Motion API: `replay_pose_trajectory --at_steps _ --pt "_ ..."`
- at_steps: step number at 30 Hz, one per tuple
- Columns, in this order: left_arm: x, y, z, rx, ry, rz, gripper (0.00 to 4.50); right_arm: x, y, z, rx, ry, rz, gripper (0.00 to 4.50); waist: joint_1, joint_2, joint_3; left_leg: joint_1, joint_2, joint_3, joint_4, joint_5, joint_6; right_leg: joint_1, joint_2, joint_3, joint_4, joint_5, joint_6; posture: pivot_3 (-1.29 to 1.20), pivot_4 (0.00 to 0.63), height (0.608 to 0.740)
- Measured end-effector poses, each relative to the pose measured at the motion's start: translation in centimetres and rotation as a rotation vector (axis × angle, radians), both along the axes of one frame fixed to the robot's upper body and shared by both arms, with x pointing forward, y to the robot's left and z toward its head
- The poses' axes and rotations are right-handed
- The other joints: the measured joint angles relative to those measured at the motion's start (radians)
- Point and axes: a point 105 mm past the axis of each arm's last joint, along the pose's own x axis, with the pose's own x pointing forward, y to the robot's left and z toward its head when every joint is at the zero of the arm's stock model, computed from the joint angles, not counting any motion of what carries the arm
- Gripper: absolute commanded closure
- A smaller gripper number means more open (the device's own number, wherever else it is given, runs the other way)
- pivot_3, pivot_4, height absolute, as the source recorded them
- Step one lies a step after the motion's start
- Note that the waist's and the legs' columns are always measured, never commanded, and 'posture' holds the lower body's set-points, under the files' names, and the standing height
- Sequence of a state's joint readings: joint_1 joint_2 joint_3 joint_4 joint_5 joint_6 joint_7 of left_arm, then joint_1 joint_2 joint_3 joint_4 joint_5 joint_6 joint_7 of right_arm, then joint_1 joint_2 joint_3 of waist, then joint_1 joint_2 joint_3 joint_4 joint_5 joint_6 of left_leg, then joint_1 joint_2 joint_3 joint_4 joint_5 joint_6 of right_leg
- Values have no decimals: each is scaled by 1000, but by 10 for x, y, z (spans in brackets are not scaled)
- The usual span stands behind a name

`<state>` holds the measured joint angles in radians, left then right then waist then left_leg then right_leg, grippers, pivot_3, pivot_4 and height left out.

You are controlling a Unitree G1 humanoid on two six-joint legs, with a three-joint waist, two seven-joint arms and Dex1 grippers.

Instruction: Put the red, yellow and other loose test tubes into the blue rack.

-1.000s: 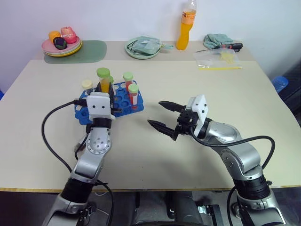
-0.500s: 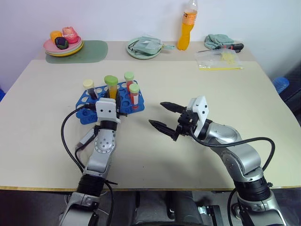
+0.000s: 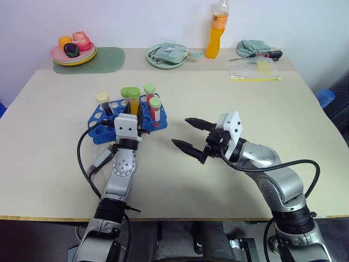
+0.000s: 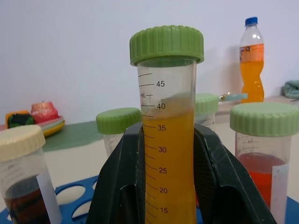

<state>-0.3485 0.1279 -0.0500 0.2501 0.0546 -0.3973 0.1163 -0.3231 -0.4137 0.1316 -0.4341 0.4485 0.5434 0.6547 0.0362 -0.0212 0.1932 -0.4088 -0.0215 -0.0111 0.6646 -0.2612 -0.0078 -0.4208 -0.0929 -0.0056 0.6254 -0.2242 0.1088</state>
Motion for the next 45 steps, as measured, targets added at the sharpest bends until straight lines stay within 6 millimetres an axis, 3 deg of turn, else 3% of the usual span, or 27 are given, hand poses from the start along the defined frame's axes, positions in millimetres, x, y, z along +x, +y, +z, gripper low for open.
replay_pose_trajectory --at_steps 24,34,41,45 --pt "0 5 -4 -18 4 13 3717 -1 1 -2 -4 5 1 271 0 0 0 0 0 0 0 0 0 0 0 0 1 0 0 0 150 740" --pt "2 7 -16 -65 48 1 3717 -1 1 -2 -5 5 4 271 0 0 0 0 0 0 0 0 0 0 0 0 1 0 0 0 150 740" --pt "-1 11 -18 -61 57 12 267 -4 5 -4 -10 9 20 271 -1 0 0 0 0 0 0 0 0 0 0 0 1 0 0 0 150 740" --pt "-19 28 -12 -67 78 -2 267 -5 6 -2 -13 -1 24 271 -14 0 0 0 2 -4 0 0 0 -2 0 0 2 0 0 0 150 740"
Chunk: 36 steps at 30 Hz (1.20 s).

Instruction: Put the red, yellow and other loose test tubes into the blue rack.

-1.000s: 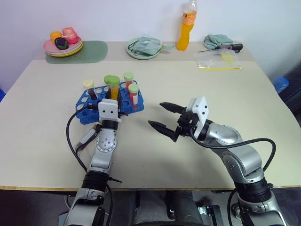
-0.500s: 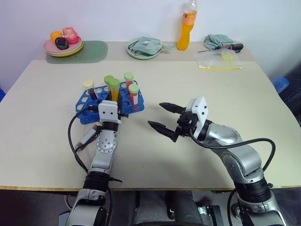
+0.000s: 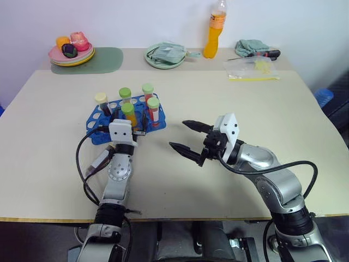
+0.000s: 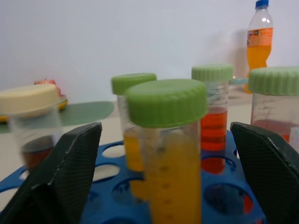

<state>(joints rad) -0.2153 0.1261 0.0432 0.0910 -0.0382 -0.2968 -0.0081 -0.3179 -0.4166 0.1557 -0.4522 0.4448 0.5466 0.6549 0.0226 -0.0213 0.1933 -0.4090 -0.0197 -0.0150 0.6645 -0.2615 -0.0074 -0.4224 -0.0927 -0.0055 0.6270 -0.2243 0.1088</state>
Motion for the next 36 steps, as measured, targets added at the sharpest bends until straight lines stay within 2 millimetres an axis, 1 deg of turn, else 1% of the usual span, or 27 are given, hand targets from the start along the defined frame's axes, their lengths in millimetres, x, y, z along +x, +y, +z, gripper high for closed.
replay_pose_trajectory --at_steps 1,3,5,7,9,10,11,13,14,16,18,19,21,23,24,28,31,33,36 --pt "-8 7 6 4 -2 -10 267 0 -1 0 -3 -3 -1 271 -10 0 0 0 1 0 0 0 0 0 0 0 0 0 0 0 150 740" --pt "-22 19 20 17 11 -37 267 0 -2 1 -6 -7 -3 271 -13 0 0 0 2 -2 -1 0 0 0 0 0 1 0 0 0 150 740" --pt "-40 36 36 46 56 -72 267 -2 -3 3 -11 -16 -1 271 -20 0 0 0 3 -2 -1 0 0 -1 1 0 1 -1 -1 0 150 740" --pt "-56 58 51 84 152 -94 267 -1 -5 3 -16 -19 -3 271 -28 1 0 0 5 -2 -1 0 0 -1 2 0 2 -2 -3 0 150 740" --pt "-68 71 56 133 279 -119 267 -2 -5 4 -14 -18 4 271 -30 1 0 1 4 -3 -1 0 0 0 2 0 2 -3 -4 0 150 740" --pt "-71 73 56 125 323 -139 122 -2 -5 4 -14 -17 8 271 -28 1 0 1 4 -3 -1 0 0 0 2 0 2 -3 -4 0 150 740" --pt "-72 74 55 138 408 -165 122 -3 -4 4 -13 -17 14 271 -27 0 1 1 4 -4 0 0 0 0 2 0 2 -3 -4 0 150 740" --pt "-75 79 54 236 615 -189 122 -2 -2 5 -15 -19 31 271 -28 -2 1 0 5 -6 1 0 -1 1 4 -1 2 -3 -5 0 150 740" --pt "-76 81 60 265 671 -190 122 -2 -1 5 -14 -21 38 271 -29 -1 1 1 5 -5 1 0 -1 1 4 -1 2 -3 -5 0 150 740" --pt "-75 78 70 337 783 -208 122 -1 3 4 -9 -13 57 271 -32 -1 1 1 4 -5 0 0 -1 1 4 -1 2 -3 -4 0 150 740" --pt "-68 69 66 360 915 -257 122 0 8 4 -3 -16 79 271 -31 1 2 2 1 -5 0 0 -1 2 5 -1 3 -3 -3 0 150 740" --pt "-66 66 60 365 998 -281 122 0 11 5 -4 -21 90 271 -33 1 2 1 0 -5 0 0 -1 1 5 -1 3 -2 -2 0 150 740" --pt "-67 64 41 377 1176 -303 122 -1 13 5 -7 -28 100 271 -39 1 2 1 0 -5 -1 0 -1 0 5 0 3 -2 -1 0 150 740" --pt "-70 62 29 407 1292 -312 122 0 11 3 -14 -25 92 271 -43 0 2 0 1 -4 -2 1 -1 -3 6 1 3 -2 -1 0 150 740" --pt "-70 61 26 424 1333 -315 122 1 11 2 -17 -26 88 271 -42 0 2 0 1 -4 -3 1 -1 -3 6 1 3 -2 -1 0 150 740" --pt "-63 60 25 446 1391 -311 122 1 8 0 -23 -29 69 271 -38 0 2 0 1 -4 -3 1 -2 -3 5 1 3 -3 -2 0 150 740" --pt "-60 65 17 461 1437 -282 122 1 6 -5 -25 -16 49 271 -37 0 2 0 1 -4 -3 1 -2 -3 5 1 3 -3 -2 0 150 740" --pt "-60 70 10 455 1477 -269 122 0 6 -6 -24 -19 42 271 -37 0 2 0 1 -4 -3 1 -2 -3 5 1 3 -3 -2 0 150 740" --pt "-60 70 4 433 1507 -278 122 -4 6 -5 -25 -24 50 271 -36 0 2 0 1 -4 -3 1 -2 -3 5 1 3 -3 -2 0 150 740"
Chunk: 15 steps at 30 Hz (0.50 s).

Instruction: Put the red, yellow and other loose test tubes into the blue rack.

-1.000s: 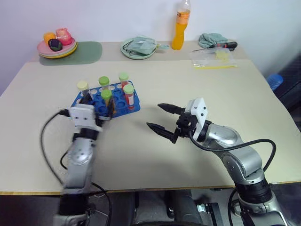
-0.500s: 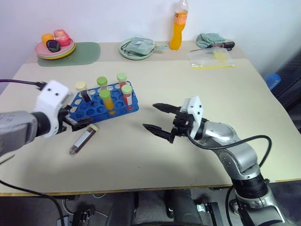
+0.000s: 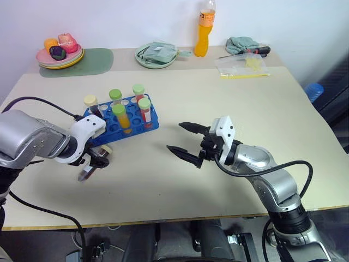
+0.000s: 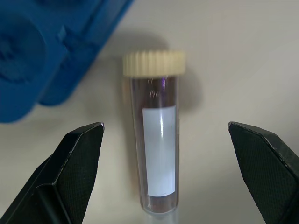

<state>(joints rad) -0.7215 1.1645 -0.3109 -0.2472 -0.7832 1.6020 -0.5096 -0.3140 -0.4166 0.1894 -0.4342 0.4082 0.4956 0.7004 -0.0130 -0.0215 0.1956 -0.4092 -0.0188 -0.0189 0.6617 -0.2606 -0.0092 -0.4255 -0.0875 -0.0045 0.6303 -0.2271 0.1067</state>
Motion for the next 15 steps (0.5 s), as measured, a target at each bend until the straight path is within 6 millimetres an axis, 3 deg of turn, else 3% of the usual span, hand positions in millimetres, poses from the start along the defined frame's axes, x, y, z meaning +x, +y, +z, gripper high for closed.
replay_pose_trajectory --at_steps 2,5,10,11,15 --pt "1 0 -4 0 12 3 122 -7 -1 -3 -21 8 31 271 3 0 0 0 0 0 0 0 0 0 0 0 0 0 0 0 150 740" --pt "4 -2 -11 -3 26 12 967 -15 -2 -8 -42 49 78 271 2 -1 0 0 0 0 1 0 0 1 0 0 0 0 0 0 150 740" --pt "8 -3 -15 0 23 23 3472 -21 -3 -12 -64 85 133 271 1 -1 0 0 0 0 1 0 0 1 0 0 0 0 0 0 150 740" --pt "8 -3 -15 -1 22 23 3736 -22 -3 -12 -66 87 140 271 1 -1 0 0 0 0 1 0 0 1 0 0 0 0 0 0 150 740" --pt "2 -2 -15 -18 35 10 3738 -25 -2 -11 -73 87 168 271 1 -1 0 0 0 0 1 0 0 0 -1 0 0 0 0 0 150 740"
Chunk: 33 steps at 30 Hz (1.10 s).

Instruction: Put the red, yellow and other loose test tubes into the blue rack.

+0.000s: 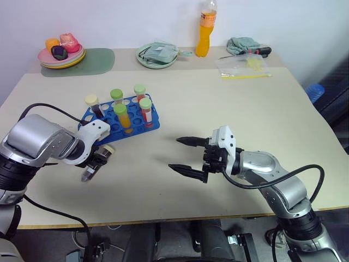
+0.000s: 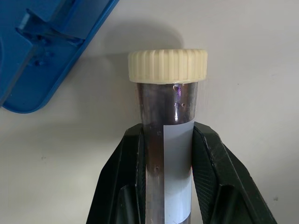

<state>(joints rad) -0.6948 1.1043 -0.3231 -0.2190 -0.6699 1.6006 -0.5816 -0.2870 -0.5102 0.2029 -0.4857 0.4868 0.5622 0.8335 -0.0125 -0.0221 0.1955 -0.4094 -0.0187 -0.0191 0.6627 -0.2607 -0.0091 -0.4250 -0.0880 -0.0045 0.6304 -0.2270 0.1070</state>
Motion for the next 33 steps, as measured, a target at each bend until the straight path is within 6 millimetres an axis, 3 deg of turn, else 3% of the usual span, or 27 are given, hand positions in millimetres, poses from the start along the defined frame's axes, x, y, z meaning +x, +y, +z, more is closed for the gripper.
replay_pose_trajectory --at_steps 3,7,10,14,16,19,23,33 --pt "-13 8 10 -62 -21 -25 3738 -3 -2 0 -15 -2 18 271 -6 0 0 0 1 0 -1 0 0 -1 0 0 0 0 0 0 150 740" --pt "-13 17 43 -194 -275 -95 3738 -5 -4 2 -12 -2 20 271 -1 1 0 0 6 1 -1 0 0 -2 0 0 -1 -2 -4 0 150 740" --pt "2 17 76 -364 -701 -47 3738 -4 -4 3 -1 3 13 271 12 2 -1 0 6 1 1 0 0 1 -2 -1 -2 -2 -5 0 150 740" --pt "21 38 92 -278 -1166 249 3738 -4 0 5 22 8 12 271 30 0 -2 0 2 0 3 0 -1 3 -4 0 -1 0 -2 0 150 740" --pt "25 38 91 -235 -1308 364 3738 -3 2 8 31 0 20 271 31 -3 -3 0 0 0 3 0 -1 3 -5 0 -1 0 -2 0 150 740" --pt "25 16 87 -248 -1477 422 3738 0 6 10 38 -2 31 271 28 -3 -4 0 -2 1 3 0 0 3 -9 0 -1 1 -1 0 150 740" --pt "29 -24 52 -260 -1525 369 3738 2 10 10 40 3 51 271 26 -3 -4 0 -2 2 2 0 1 2 -8 0 -1 1 -1 0 150 740" --pt "41 -24 29 -226 -1580 372 3738 4 10 8 37 2 35 271 26 -3 -4 0 -2 2 3 0 1 2 -7 -1 -1 1 -1 0 150 740"
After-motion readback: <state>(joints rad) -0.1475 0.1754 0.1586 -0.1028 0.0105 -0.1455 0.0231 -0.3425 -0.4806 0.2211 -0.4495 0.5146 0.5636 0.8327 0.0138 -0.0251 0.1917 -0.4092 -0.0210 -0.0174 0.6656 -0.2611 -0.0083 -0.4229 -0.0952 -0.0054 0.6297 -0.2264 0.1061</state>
